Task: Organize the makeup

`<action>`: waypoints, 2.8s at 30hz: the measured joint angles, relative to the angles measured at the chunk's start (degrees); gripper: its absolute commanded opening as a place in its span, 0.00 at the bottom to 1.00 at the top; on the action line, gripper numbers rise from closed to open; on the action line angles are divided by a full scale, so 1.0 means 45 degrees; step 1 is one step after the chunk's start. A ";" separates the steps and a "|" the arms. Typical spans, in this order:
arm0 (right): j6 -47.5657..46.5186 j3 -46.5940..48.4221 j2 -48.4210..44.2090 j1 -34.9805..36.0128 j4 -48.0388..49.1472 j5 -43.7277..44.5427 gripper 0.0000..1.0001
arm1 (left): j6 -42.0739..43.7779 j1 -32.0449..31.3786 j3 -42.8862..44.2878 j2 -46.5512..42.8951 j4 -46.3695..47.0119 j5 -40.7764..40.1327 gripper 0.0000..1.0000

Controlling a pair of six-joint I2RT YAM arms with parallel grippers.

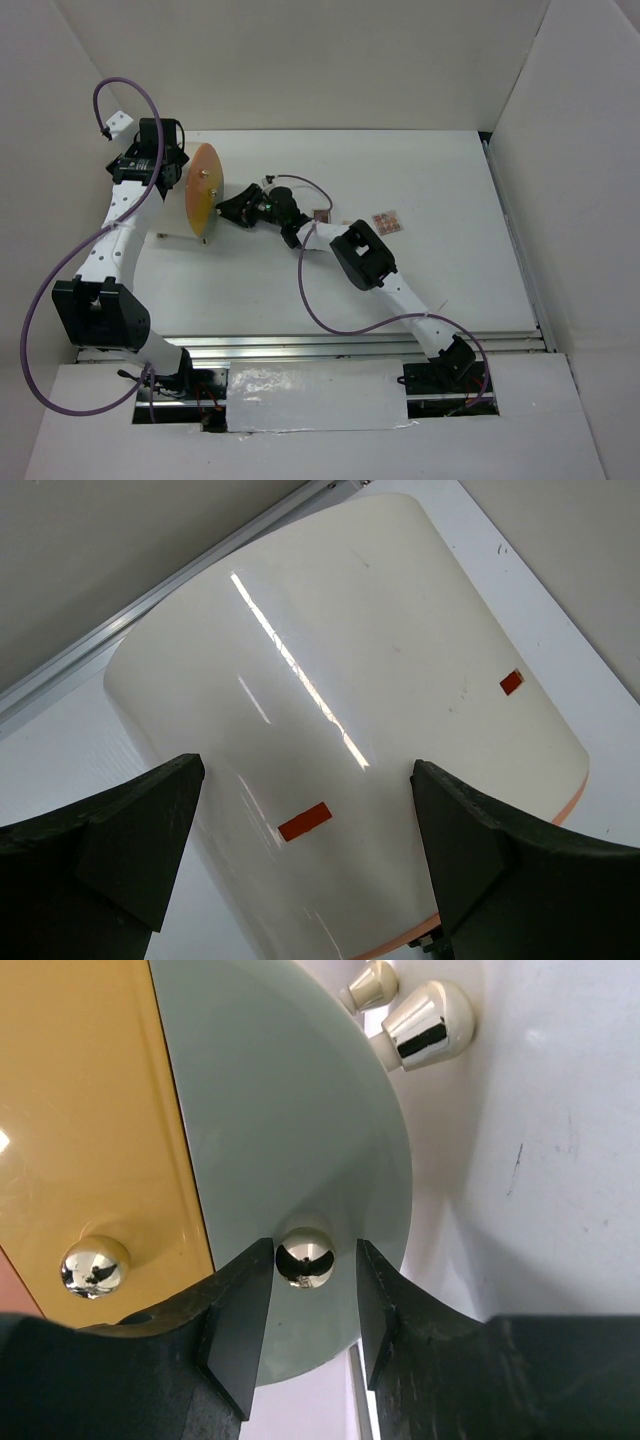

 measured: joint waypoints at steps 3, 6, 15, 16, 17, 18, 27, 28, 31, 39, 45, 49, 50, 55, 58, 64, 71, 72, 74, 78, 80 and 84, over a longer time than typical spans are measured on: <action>0.0044 -0.0024 0.0000 0.0019 0.0068 -0.0112 0.44 | 0.0000 0.0000 0.0000 0.0000 0.0000 0.0015 0.99; 0.0087 -0.0024 0.0000 0.0039 0.0136 -0.0165 0.41 | -0.0034 0.0000 0.0000 0.0000 0.0000 0.0024 0.99; 0.0131 -0.0389 -0.0087 0.0049 0.0534 -0.0185 0.30 | -0.0219 0.0000 0.0000 0.0000 -0.0005 0.0053 0.99; 0.0126 -0.0612 -0.0175 0.0044 0.0704 -0.0185 0.30 | -0.0219 0.0000 -0.0005 0.0000 -0.0005 0.0058 0.99; 0.0126 -0.1005 -0.0355 0.0039 0.0889 -0.0155 0.30 | -0.0219 0.0000 0.0000 0.0000 -0.0005 0.0058 0.99; 0.0097 -0.1341 -0.0539 0.0015 0.1010 -0.0180 0.30 | -0.0219 0.0000 -0.0005 0.0000 -0.0010 0.0063 0.99; 0.0039 -0.4439 -0.1991 -0.0549 0.2565 -0.0622 0.30 | -0.0228 -0.0029 -0.0005 0.0000 -0.0005 0.0131 0.99; 0.0029 -0.4629 -0.2089 -0.0651 0.2647 -0.0709 0.30 | -0.0233 -0.0029 -0.0010 0.0000 0.0000 0.0146 1.00; -0.0029 -0.4911 -0.2225 -0.0831 0.2807 -0.0894 0.30 | -0.0257 -0.0039 -0.0068 0.0000 0.0078 0.0151 0.99; -0.0359 -0.7057 -0.3512 -0.1025 0.3167 -0.0971 0.30 | -0.0277 -0.0034 -0.0087 0.0000 0.0112 0.0141 0.99; -0.0656 -0.8408 -0.4313 -0.1564 0.3356 -0.1205 0.30 | -0.0291 -0.0034 -0.0087 0.0000 0.0112 0.0146 0.99; -0.0704 -0.8704 -0.4347 -0.1855 0.3667 -0.1355 0.39 | -0.0291 -0.0034 -0.0087 0.0000 0.0121 0.0155 0.99; -0.0724 -0.8709 -0.4347 -0.1909 0.3682 -0.1452 0.44 | -0.0287 -0.0034 -0.0087 0.0000 0.0121 0.0160 0.99; -0.1059 -0.8723 -0.4396 -0.1962 0.3594 -0.1690 0.55 | -0.0287 -0.0034 -0.0087 0.0000 0.0126 0.0180 0.99; -0.1355 -0.9000 -0.4789 -0.1967 0.3424 -0.1807 0.69 | -0.0277 -0.0034 -0.0087 0.0000 0.0136 0.0223 0.99; -0.2210 -1.0287 -0.7053 -0.2074 0.2982 -0.1807 1.00 | -0.0214 -0.0034 -0.0053 0.0000 0.0165 0.0554 0.99; -0.3570 -1.2303 -1.0355 -0.2535 0.1812 -0.1588 1.00 | 0.0262 -0.0034 0.0967 0.0073 -0.0408 0.1438 1.00; -0.3954 -1.2454 -1.0812 -0.2628 0.1088 -0.1350 1.00 | 0.0418 -0.0034 0.1112 0.0068 -0.0432 0.1559 0.99; -0.4862 -1.2546 -1.1740 -0.2720 -0.0811 -0.0685 1.00 | 0.0583 -0.0034 0.1341 0.0015 -0.0418 0.1953 0.99; -0.6625 -1.3435 -1.4435 -0.2730 -0.4750 0.1443 1.00 | 0.1209 -0.0296 0.1389 -0.0369 -0.0398 0.2822 0.99; -0.7320 -1.4362 -1.6475 -0.2730 -0.6470 0.2637 1.00 | 0.1598 -0.1156 0.1656 -0.0539 -0.0534 0.2919 0.99; -0.8310 -1.5339 -2.1060 -0.2720 -0.9904 0.4998 1.00 | 0.2414 -0.4279 0.2433 -0.0510 -0.0534 0.2934 0.99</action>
